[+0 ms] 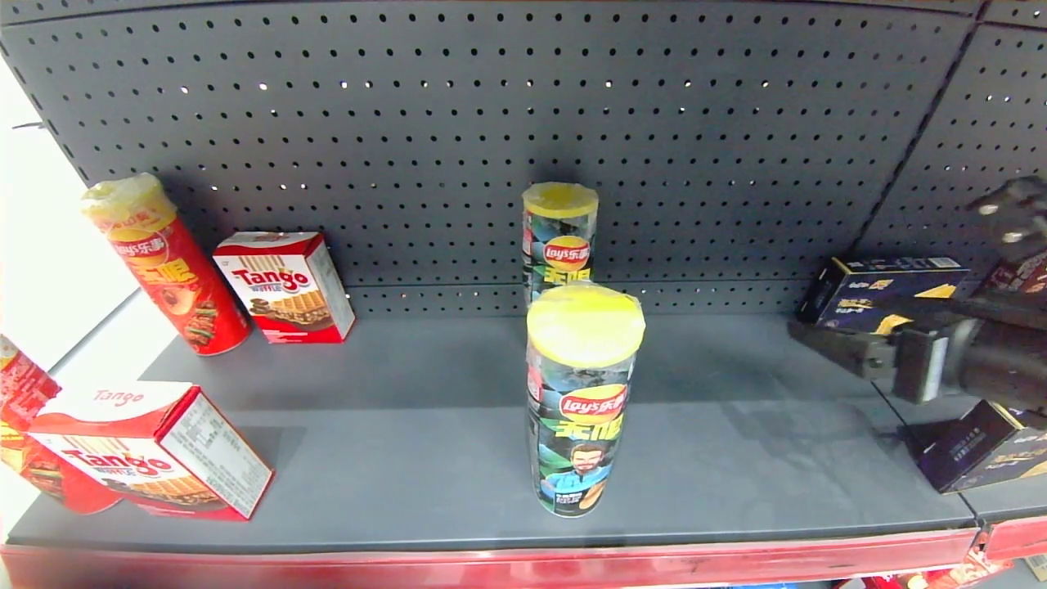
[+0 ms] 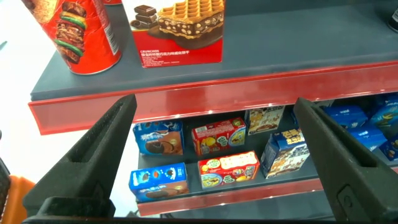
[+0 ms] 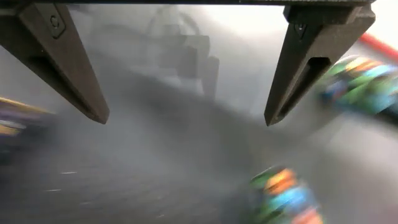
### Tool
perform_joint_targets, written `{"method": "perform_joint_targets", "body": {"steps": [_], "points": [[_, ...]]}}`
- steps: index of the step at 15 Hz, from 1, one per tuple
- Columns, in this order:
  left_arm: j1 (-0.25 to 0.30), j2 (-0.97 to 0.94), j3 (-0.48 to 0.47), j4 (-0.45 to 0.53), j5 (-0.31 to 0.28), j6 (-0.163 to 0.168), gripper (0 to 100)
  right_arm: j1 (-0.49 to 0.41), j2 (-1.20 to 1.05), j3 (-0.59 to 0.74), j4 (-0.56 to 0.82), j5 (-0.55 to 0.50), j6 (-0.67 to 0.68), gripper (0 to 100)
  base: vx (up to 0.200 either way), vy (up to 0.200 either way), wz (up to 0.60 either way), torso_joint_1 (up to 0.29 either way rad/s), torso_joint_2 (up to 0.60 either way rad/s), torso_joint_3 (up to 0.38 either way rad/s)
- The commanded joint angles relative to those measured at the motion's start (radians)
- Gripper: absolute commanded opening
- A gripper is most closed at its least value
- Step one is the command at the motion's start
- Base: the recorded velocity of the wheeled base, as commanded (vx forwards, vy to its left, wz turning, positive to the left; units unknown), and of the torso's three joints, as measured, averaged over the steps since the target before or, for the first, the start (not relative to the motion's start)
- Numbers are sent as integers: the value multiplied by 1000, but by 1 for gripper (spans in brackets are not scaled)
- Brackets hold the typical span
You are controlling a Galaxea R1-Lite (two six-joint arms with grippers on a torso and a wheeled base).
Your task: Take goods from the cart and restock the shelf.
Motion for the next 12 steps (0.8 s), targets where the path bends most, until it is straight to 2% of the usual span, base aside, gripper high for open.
{"method": "perform_joint_targets", "body": {"steps": [1, 3, 4, 6, 8, 9, 10, 11, 12], "points": [[0, 1, 0, 0, 0, 0, 100, -263, -395, 212, 6, 2, -1, 100, 0, 0, 0, 0, 0, 0], [0, 1, 0, 1, 0, 0, 100, -306, -555, 350, 4, -6, -1, 100, 0, 0, 0, 0, 0, 0], [0, 1, 0, 0, 0, 0, 100, -309, -704, 476, 6, -11, -2, 100, 0, 0, 0, 0, 0, 0], [0, 1, 0, 0, 0, 0, 100, -306, -817, 570, 7, -9, -2, 100, 0, 0, 0, 0, 0, 0], [0, 1, 0, 0, 0, 0, 100, -314, -1001, 740, 9, -34, -2, 100, 0, 0, 0, 0, 0, 0], [0, 1, 0, 0, 0, 0, 100, -317, -1086, 763, 64, -52, 1, 100, 0, 0, 0, 0, 0, 0], [0, 1, 0, 0, 0, 0, 100, -319, -1132, 763, 216, -87, 14, 100, 0, 0, 0, 0, 0, 0], [0, 1, 0, 0, 0, 0, 100, -322, -1127, 763, 219, -109, 27, 100, 0, 0, 0, 0, 0, 0], [2, 1, 0, 0, 0, 0, 100, -319, -1125, 763, 214, -63, 31, 100, 0, 0, 0, 0, 0, 0]]}}
